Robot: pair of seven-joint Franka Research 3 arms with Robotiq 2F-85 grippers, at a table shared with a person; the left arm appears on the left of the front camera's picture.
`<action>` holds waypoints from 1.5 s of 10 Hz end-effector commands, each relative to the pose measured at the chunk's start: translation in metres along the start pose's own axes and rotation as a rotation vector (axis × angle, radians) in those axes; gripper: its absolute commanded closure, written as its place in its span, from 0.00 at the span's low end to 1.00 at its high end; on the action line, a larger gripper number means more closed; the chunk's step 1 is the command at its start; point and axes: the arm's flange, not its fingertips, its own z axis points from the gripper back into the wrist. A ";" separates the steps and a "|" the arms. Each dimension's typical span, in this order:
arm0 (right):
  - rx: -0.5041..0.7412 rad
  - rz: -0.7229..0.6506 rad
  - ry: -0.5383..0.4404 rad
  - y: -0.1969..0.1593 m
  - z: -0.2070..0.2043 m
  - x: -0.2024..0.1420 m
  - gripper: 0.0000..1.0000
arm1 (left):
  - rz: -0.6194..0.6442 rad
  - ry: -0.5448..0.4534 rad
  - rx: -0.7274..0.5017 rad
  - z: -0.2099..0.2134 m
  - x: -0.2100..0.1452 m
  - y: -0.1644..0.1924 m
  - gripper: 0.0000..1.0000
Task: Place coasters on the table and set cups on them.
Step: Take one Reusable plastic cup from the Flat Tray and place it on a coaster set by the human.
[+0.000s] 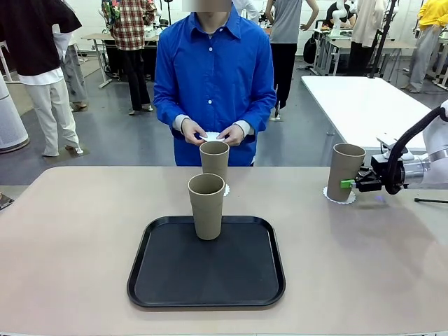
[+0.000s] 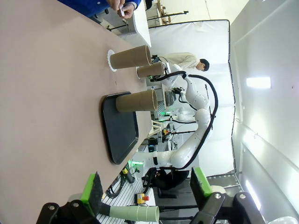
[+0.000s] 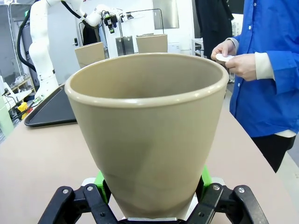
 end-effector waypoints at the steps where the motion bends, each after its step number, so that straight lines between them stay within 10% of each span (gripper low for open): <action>1: 0.010 0.009 0.029 -0.006 0.004 -0.001 0.17 | 0.002 -0.012 -0.007 0.001 0.001 -0.003 0.00; 15: 0.022 -0.026 0.036 -0.008 0.009 -0.001 0.00 | 0.002 -0.012 -0.007 0.001 0.001 -0.003 0.00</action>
